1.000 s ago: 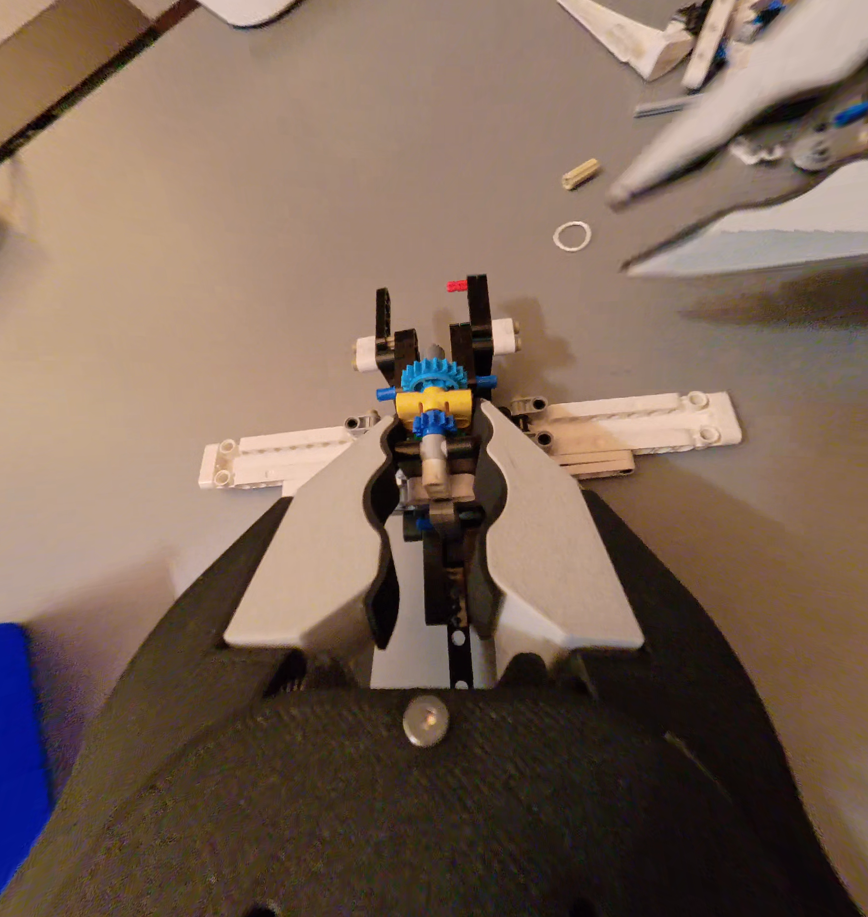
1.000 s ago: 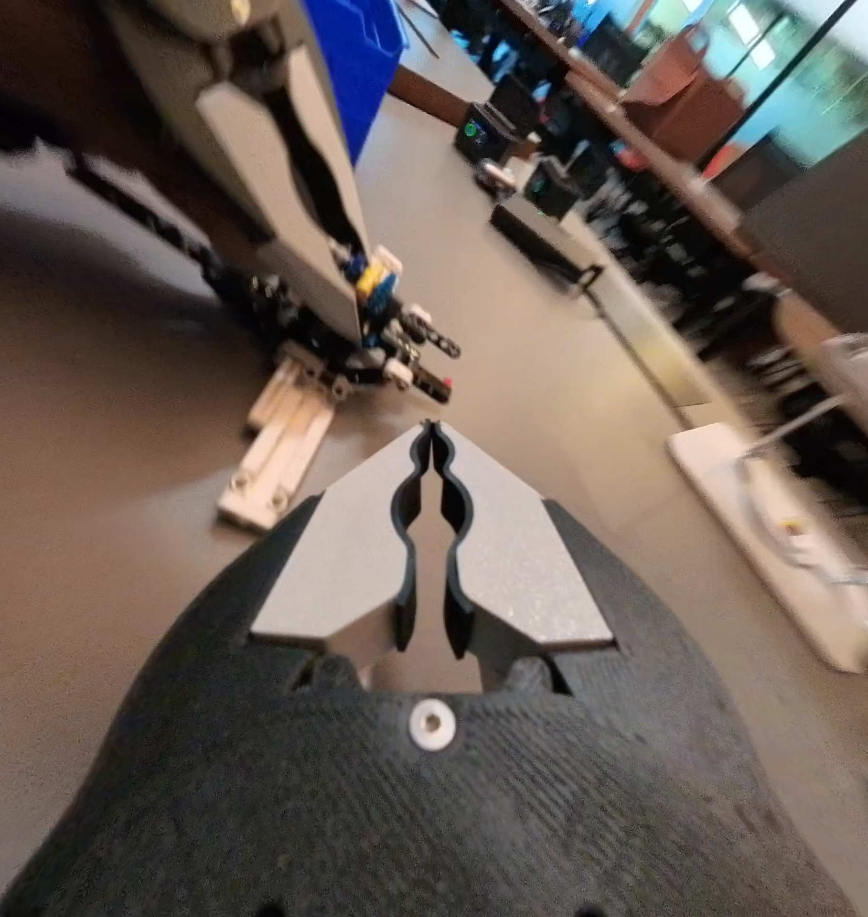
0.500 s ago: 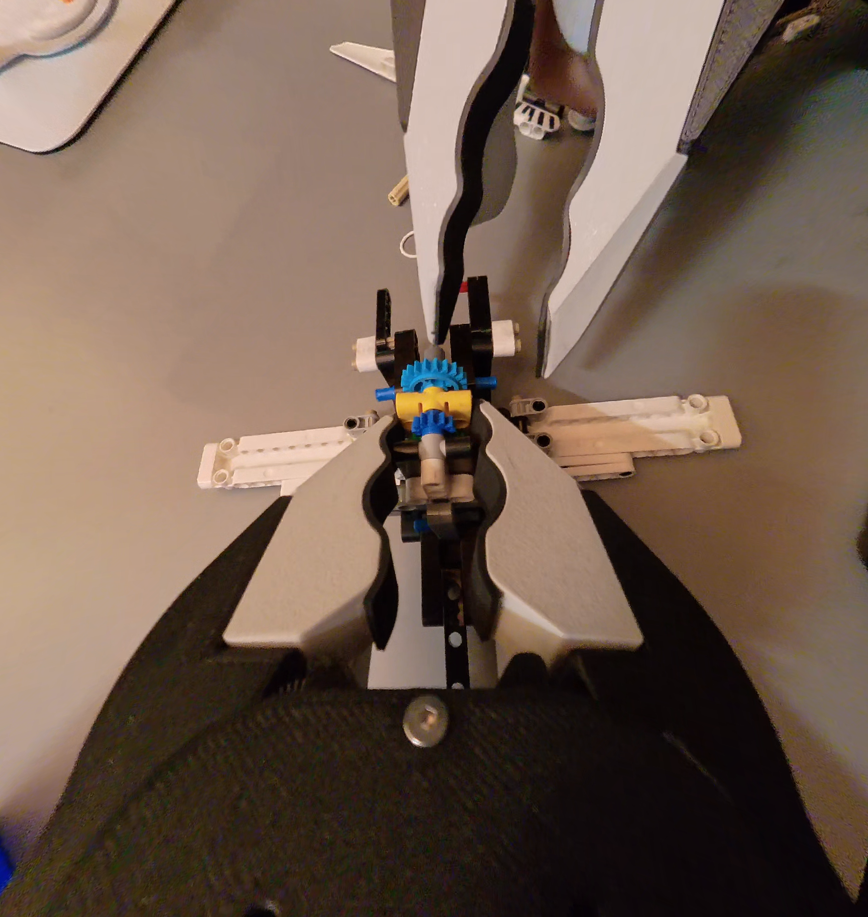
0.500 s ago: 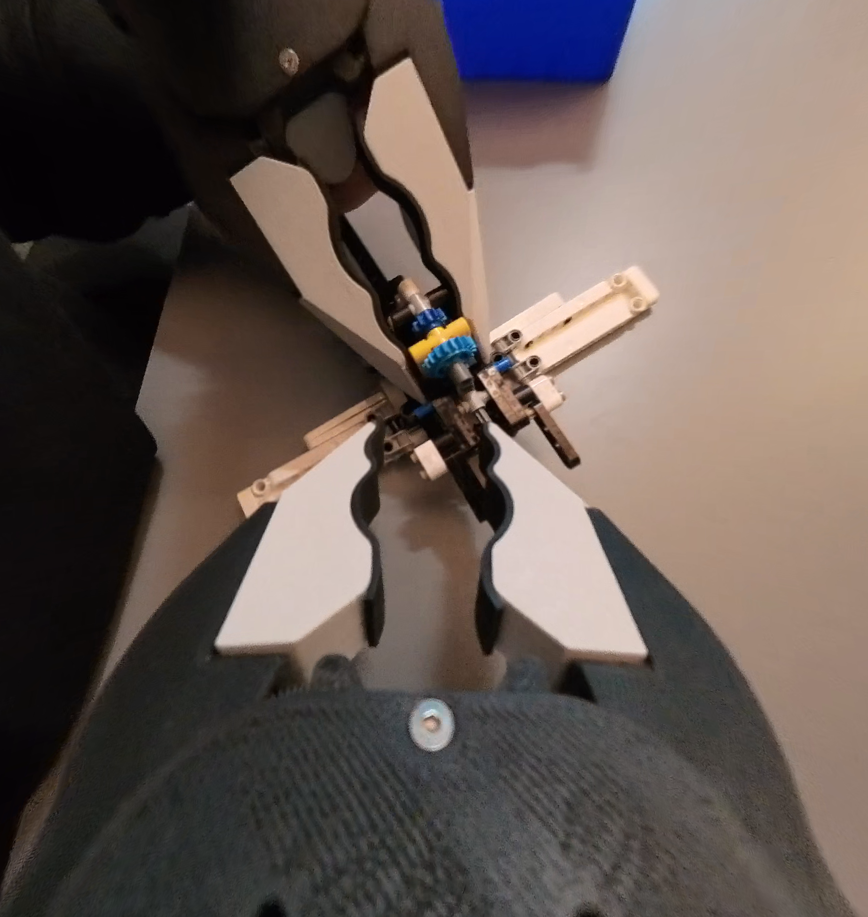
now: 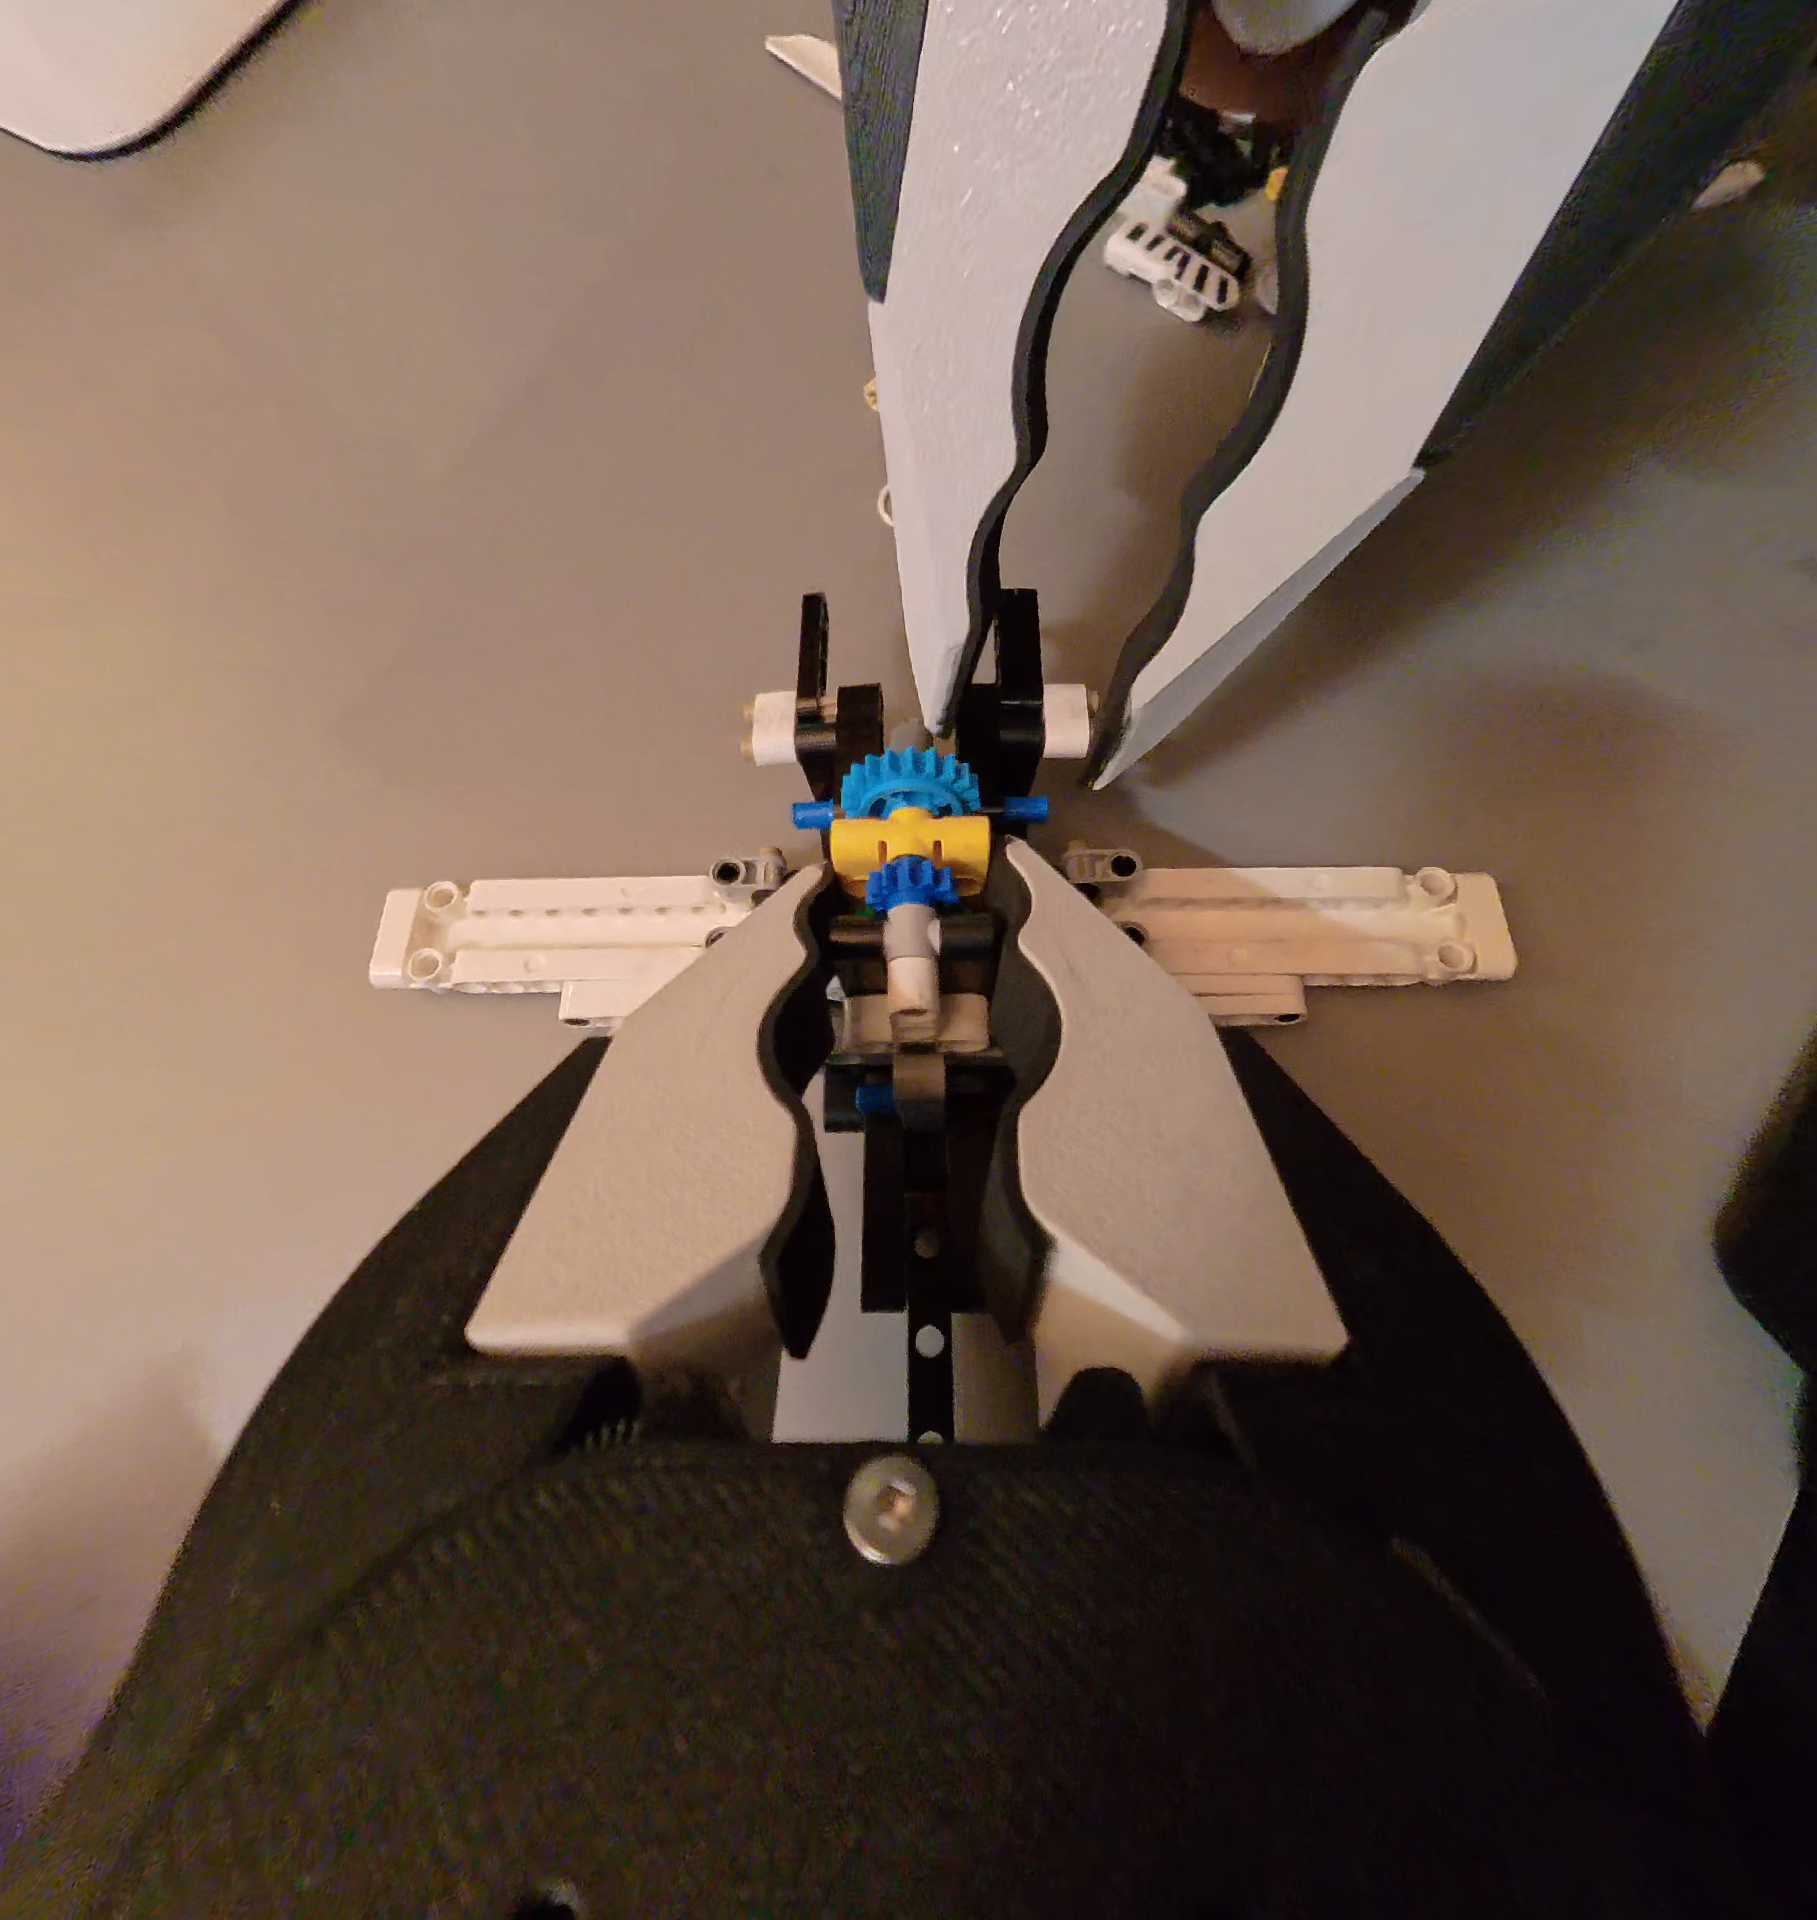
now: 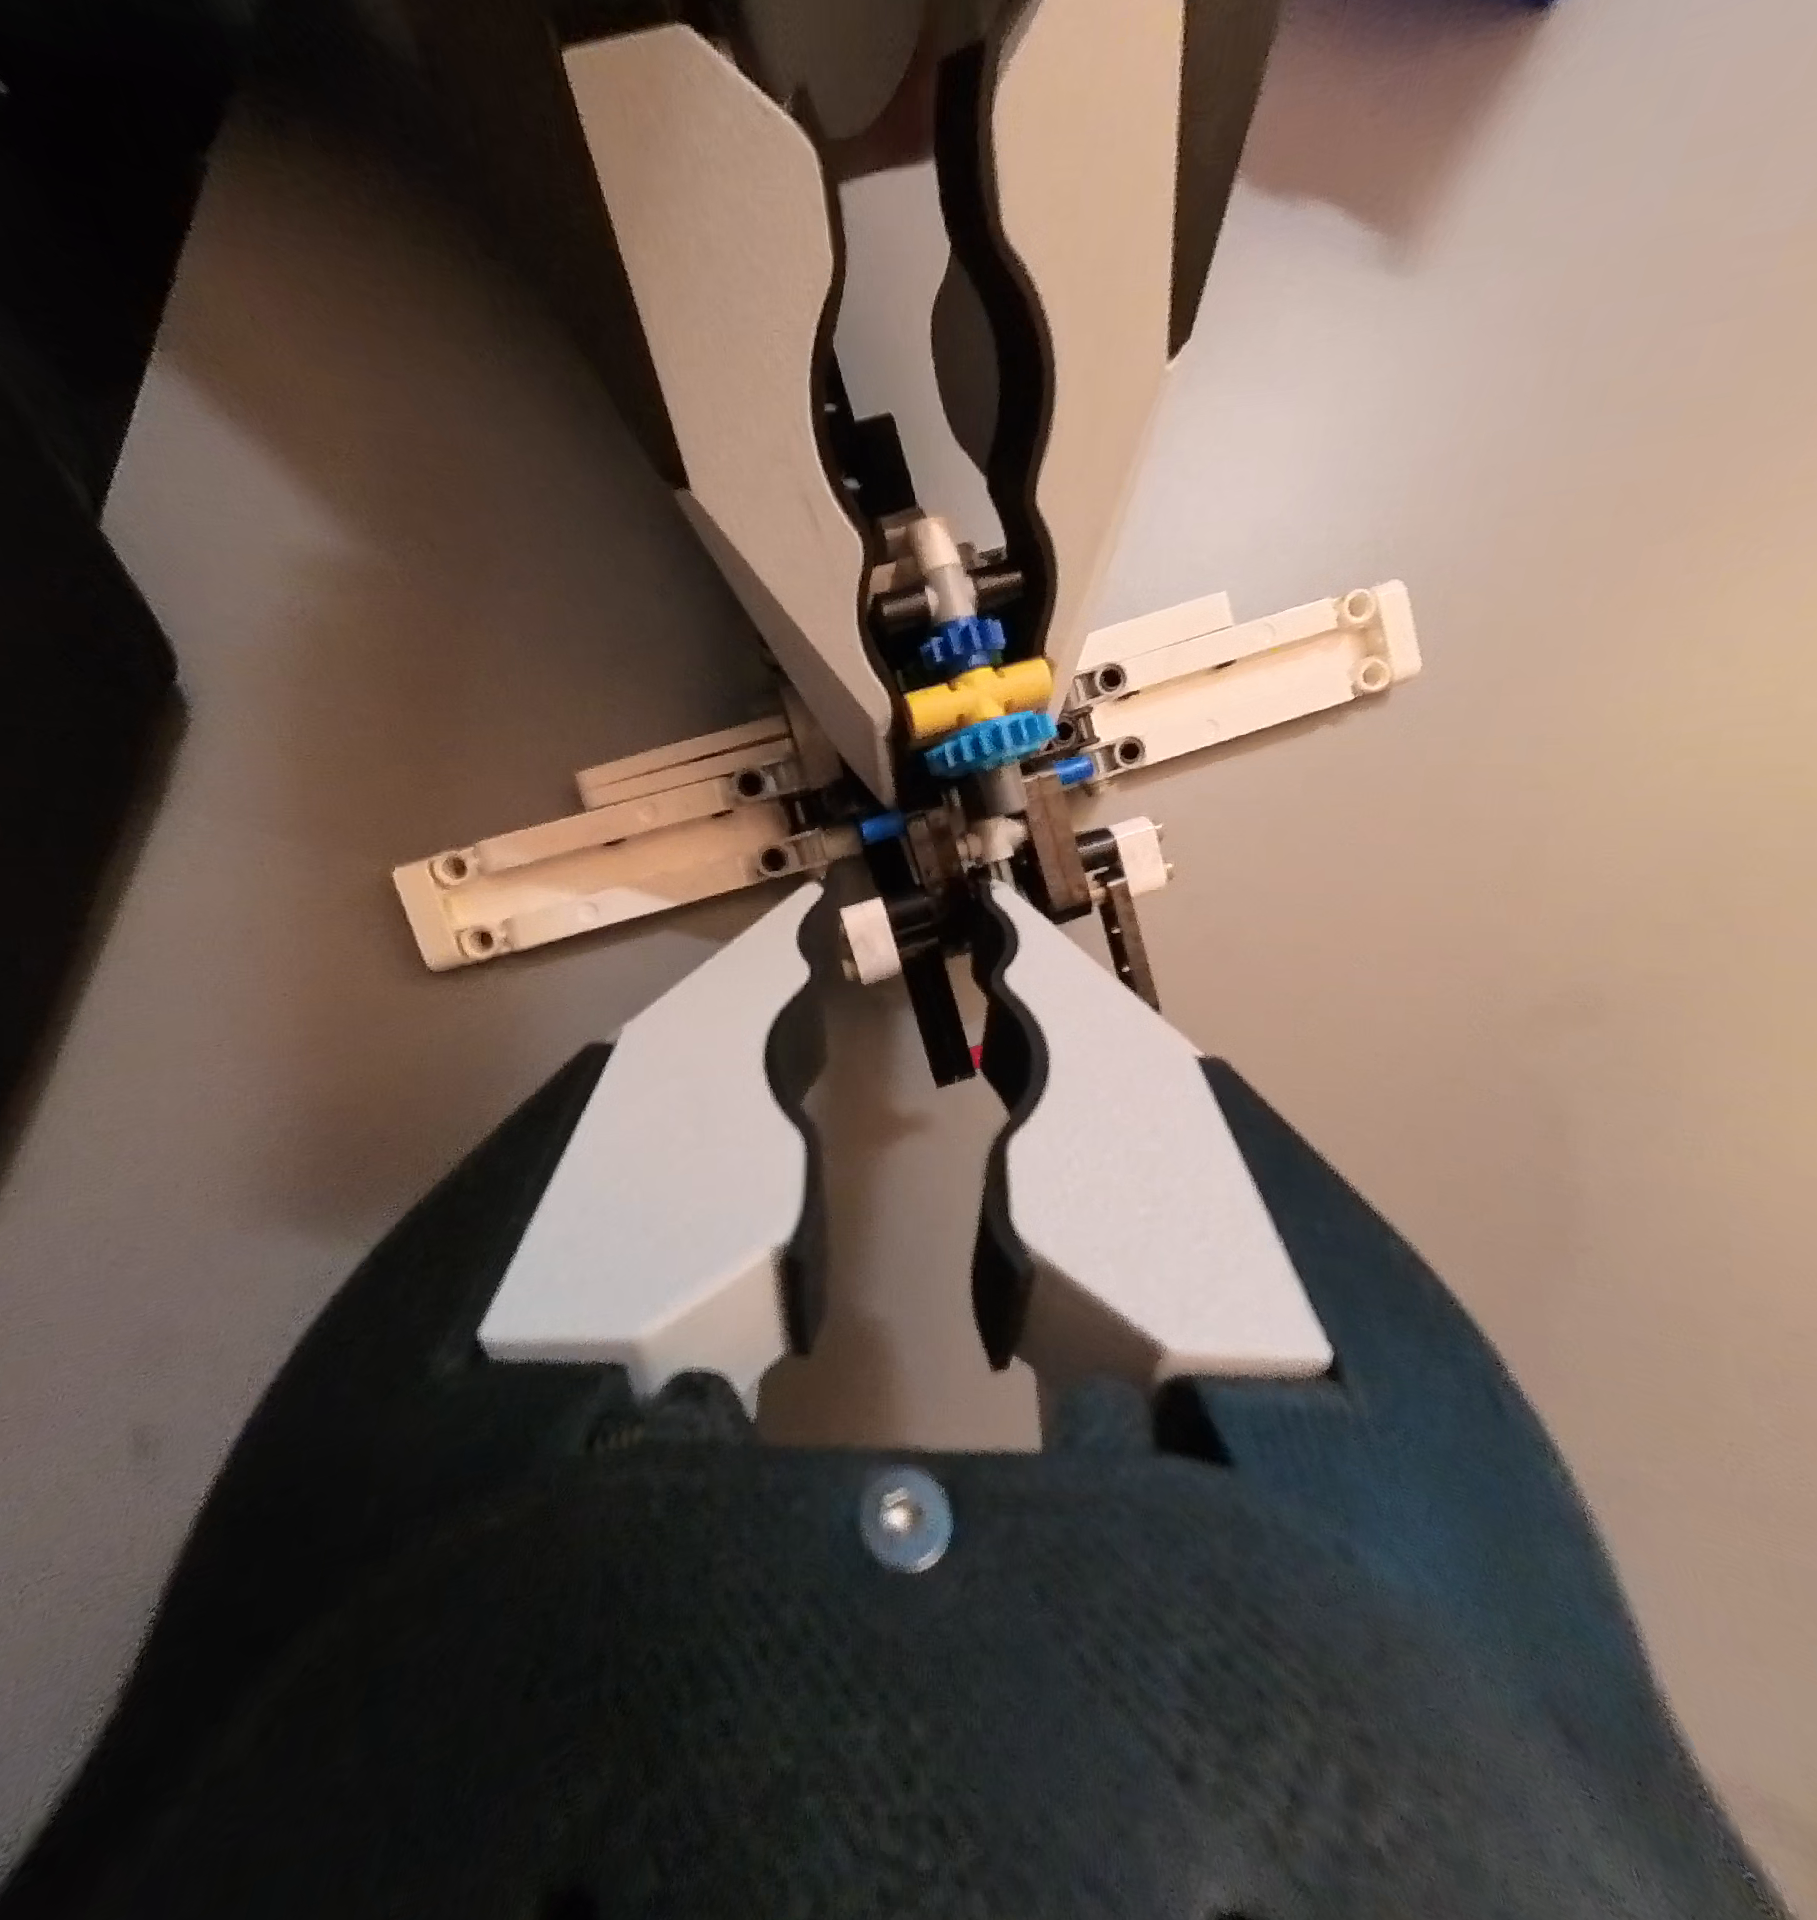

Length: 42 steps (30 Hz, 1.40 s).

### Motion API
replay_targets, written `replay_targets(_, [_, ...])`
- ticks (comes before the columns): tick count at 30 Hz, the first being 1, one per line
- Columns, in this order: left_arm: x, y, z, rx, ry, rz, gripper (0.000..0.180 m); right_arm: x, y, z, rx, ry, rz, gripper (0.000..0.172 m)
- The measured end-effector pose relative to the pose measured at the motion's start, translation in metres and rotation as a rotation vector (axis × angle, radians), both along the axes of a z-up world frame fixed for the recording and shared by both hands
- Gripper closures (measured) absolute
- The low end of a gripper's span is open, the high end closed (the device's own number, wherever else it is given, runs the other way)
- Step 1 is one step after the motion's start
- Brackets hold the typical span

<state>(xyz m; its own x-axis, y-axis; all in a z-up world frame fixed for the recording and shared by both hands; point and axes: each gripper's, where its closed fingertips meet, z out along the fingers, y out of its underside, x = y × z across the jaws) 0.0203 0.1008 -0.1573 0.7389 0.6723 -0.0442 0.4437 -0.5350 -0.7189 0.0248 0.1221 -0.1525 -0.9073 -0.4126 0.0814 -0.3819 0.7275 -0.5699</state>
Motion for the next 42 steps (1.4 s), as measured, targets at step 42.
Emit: replay_targets(42, [-0.001,0.004,-0.001,0.046,-0.042,0.121,0.152,-0.007,0.008,0.007,-0.136,-0.201,-0.259,0.129])
